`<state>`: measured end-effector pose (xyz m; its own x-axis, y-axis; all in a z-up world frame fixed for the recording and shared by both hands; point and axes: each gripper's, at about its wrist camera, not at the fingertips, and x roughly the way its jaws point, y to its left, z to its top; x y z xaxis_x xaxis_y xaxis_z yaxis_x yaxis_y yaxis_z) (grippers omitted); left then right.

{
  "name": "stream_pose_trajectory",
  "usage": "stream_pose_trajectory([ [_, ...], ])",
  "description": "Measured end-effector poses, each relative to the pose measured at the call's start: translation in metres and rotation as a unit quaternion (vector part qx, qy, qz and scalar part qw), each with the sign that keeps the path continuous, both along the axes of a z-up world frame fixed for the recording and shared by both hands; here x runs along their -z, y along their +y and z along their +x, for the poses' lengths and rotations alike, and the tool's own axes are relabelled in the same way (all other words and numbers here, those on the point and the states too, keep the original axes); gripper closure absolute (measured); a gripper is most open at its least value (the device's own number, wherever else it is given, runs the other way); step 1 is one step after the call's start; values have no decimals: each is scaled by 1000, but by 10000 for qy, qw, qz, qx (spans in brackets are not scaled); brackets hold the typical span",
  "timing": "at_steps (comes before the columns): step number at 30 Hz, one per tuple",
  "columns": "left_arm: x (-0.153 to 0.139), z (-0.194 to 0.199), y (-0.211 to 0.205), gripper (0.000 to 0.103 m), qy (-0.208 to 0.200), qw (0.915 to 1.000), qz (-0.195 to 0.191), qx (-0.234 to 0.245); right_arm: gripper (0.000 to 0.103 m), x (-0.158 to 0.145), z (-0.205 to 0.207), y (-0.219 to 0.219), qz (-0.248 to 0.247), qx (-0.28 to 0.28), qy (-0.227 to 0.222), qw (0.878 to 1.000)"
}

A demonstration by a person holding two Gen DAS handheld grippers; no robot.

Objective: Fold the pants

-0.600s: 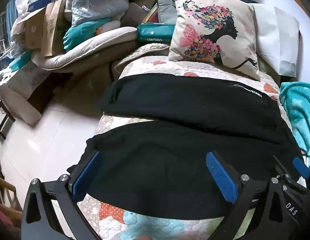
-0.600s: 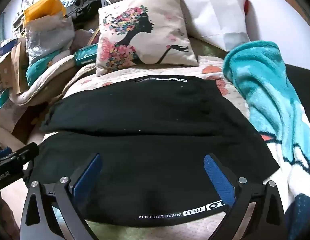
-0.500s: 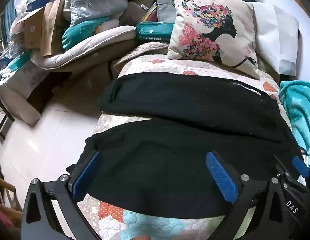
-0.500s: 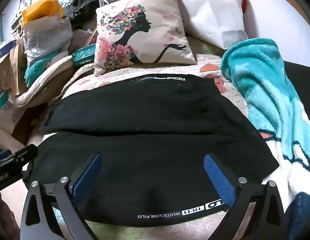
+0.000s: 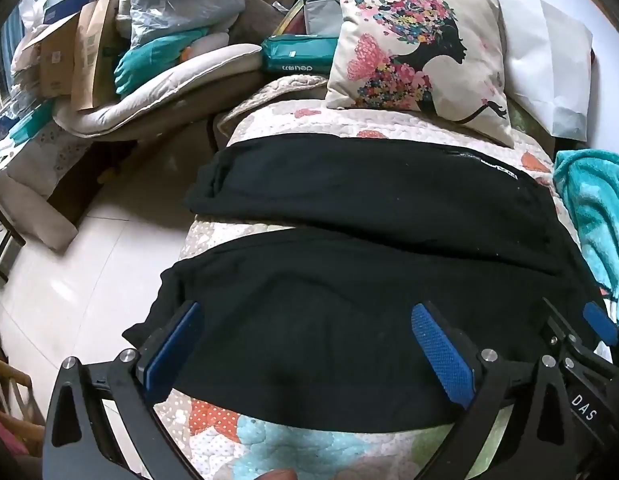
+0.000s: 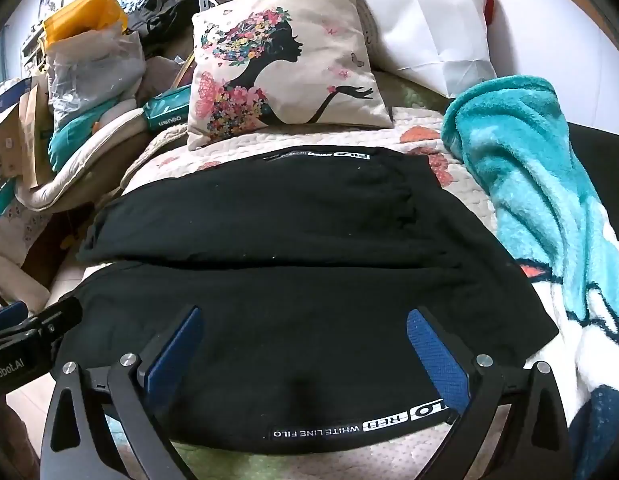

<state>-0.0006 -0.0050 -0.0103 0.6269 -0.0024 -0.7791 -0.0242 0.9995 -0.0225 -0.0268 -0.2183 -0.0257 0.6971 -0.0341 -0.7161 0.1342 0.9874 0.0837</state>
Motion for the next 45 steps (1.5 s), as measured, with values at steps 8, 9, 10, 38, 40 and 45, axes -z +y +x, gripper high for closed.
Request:
stream_pose_trajectory([
  [8, 2, 0, -2, 0, 10, 10000, 3, 13, 0, 0, 0, -1, 18, 5, 20, 10000],
  [9, 2, 0, -2, 0, 10, 10000, 2, 15, 0, 0, 0, -1, 21, 3, 27, 10000],
  [10, 2, 0, -2, 0, 12, 10000, 0, 14, 0, 0, 0, -2, 22, 1, 31, 10000],
  [38, 19, 7, 1, 0, 346, 9994, -8, 4, 0, 5, -1, -2, 18, 46, 34, 10000],
  [40, 19, 7, 0, 0, 346, 9994, 18, 0, 0, 4, -1, -2, 14, 46, 29, 10000],
  [45, 19, 7, -1, 0, 353, 9994, 16, 16, 0, 4, -1, -2, 12, 46, 32, 10000],
])
